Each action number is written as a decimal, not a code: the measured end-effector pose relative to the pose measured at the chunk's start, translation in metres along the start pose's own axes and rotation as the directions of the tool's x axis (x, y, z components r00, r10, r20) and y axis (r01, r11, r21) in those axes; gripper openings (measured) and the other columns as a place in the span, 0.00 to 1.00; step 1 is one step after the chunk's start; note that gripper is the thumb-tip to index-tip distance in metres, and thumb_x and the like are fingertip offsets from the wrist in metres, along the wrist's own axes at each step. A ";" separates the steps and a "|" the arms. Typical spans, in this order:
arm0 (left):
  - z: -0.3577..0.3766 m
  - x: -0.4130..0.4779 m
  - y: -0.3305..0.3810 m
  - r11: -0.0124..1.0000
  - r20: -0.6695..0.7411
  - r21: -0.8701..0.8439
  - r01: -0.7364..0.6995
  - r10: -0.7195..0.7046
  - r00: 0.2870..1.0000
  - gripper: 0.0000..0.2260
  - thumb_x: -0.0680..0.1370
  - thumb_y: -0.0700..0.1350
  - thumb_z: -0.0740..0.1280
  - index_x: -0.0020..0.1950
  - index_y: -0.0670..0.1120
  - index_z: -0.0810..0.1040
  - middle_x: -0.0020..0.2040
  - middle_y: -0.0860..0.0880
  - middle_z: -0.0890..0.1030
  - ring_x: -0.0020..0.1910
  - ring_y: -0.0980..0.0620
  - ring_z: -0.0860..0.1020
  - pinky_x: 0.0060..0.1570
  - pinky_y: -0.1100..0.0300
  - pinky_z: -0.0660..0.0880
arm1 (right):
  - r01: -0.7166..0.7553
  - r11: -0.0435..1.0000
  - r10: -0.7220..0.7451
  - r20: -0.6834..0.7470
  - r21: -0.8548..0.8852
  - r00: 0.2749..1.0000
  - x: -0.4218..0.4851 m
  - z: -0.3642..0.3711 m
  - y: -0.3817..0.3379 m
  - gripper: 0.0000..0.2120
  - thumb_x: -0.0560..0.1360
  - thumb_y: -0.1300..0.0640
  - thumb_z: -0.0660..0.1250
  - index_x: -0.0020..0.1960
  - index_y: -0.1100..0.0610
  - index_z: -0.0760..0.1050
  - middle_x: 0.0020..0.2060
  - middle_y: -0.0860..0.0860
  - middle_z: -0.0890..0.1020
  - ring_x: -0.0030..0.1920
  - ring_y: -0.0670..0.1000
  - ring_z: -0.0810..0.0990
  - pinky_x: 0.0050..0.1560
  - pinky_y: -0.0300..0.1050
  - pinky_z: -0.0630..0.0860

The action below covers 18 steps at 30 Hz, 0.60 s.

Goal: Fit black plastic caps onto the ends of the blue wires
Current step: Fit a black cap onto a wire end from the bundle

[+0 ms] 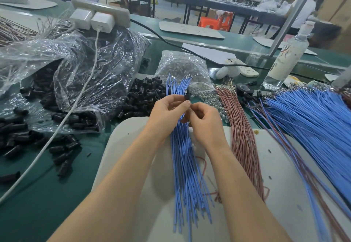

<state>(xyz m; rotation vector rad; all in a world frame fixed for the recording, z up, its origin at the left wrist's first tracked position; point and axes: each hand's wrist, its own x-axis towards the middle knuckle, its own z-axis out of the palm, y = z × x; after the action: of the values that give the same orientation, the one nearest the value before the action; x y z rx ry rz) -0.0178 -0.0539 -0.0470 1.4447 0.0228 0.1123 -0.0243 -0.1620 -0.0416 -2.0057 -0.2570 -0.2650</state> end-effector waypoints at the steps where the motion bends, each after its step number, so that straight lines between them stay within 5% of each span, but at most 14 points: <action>1: -0.001 0.000 0.000 1.000 -0.001 0.013 -0.004 0.004 1.000 0.08 0.77 0.41 0.68 0.55 0.41 0.78 0.42 0.49 0.82 0.37 0.59 0.79 0.37 0.70 0.74 | -0.005 1.000 0.005 -0.002 -0.002 1.000 0.000 0.000 0.000 0.15 0.76 0.57 0.65 0.32 0.46 0.71 0.24 0.38 0.75 0.31 0.42 0.73 0.39 0.43 0.72; 5: -0.003 -0.001 0.002 0.997 -0.025 -0.072 -0.017 0.016 1.000 0.02 0.78 0.38 0.65 0.49 0.44 0.77 0.34 0.54 0.82 0.31 0.60 0.78 0.32 0.68 0.76 | -0.014 0.997 0.017 0.042 -0.074 0.999 0.001 0.001 0.001 0.12 0.76 0.54 0.64 0.34 0.47 0.72 0.28 0.41 0.75 0.32 0.42 0.73 0.39 0.42 0.71; 10: -0.003 -0.003 0.005 0.995 -0.064 -0.080 -0.058 0.053 0.997 0.07 0.79 0.37 0.64 0.43 0.46 0.77 0.31 0.55 0.82 0.29 0.60 0.77 0.30 0.67 0.76 | -0.037 0.993 0.046 0.083 -0.108 0.995 0.003 0.003 0.004 0.09 0.77 0.52 0.64 0.40 0.53 0.77 0.33 0.46 0.79 0.37 0.50 0.77 0.46 0.53 0.76; 18: -0.005 0.003 0.004 0.992 -0.144 -0.124 0.014 -0.032 0.989 0.03 0.78 0.40 0.66 0.46 0.45 0.79 0.39 0.49 0.82 0.36 0.56 0.78 0.41 0.62 0.78 | -0.082 0.983 0.097 0.087 -0.162 0.991 0.008 0.009 0.017 0.11 0.76 0.47 0.64 0.43 0.53 0.79 0.37 0.50 0.82 0.41 0.53 0.81 0.48 0.58 0.78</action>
<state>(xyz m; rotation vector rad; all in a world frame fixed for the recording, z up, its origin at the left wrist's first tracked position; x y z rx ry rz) -0.0160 -0.0484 -0.0436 1.3104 0.1492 0.1970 -0.0108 -0.1607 -0.0577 -2.1837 -0.2098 -0.1360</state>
